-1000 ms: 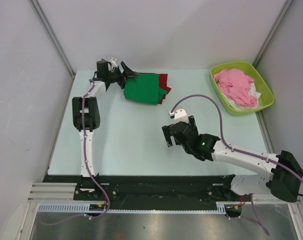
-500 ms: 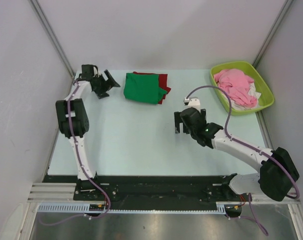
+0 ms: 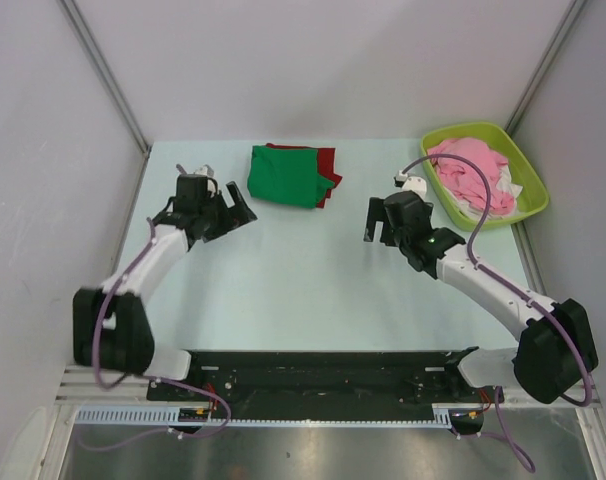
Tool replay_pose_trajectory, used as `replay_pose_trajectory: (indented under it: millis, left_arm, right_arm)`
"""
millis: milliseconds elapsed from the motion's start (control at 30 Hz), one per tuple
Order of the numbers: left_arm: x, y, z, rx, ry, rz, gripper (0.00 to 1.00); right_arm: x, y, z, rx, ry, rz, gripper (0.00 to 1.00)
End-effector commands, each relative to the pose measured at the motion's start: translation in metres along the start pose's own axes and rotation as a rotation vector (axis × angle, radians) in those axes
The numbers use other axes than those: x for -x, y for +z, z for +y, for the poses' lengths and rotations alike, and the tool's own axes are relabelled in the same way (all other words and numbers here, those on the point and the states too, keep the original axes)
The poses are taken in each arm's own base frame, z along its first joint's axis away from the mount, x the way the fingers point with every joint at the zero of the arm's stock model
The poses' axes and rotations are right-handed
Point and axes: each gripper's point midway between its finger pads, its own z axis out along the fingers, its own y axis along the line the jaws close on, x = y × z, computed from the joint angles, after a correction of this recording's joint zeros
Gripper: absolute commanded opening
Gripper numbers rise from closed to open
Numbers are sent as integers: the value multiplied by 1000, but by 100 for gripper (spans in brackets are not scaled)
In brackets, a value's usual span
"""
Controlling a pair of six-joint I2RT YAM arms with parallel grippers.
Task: Fold and stack the t-shirts
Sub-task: Reset both grippers
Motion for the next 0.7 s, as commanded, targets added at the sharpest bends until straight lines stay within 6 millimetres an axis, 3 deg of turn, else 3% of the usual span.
replay_pose_trajectory:
  millis: [0,33,100,133,167,267,333,400,633,667]
  left_arm:
    - [27,-75,-36,8,184,-291,100]
    - [27,-101,-51,-33,224,-351,100]
    - [27,-126,-50,-2,281,-420,100]
    - [19,-135,-59,-25,326,-434,100]
    - [23,-161,-60,-26,347,-517,100]
    - [13,-185,-52,-45,371,-589,100]
    - [1,-174,-40,-35,310,-565,100]
    - [-7,-168,-43,-56,404,-519,100]
    - [7,-173,-35,-7,378,-603,100]
    - [10,-176,-42,-40,367,-627,100]
  right_arm:
    - [27,-10,1,3,40,-59,100]
    - [31,-13,0,0,39,-74,100]
    - [41,-21,-2,7,48,-103,100]
    - [43,-22,-1,15,50,-106,100]
    - [50,-26,-1,15,57,-118,100]
    - [60,-33,-7,-7,66,-143,100]
    - [67,-37,-9,-7,67,-166,100]
    - [73,-40,-7,3,74,-179,100]
    - [71,-45,4,72,21,-130,100]
    - [73,-46,3,64,21,-139,100]
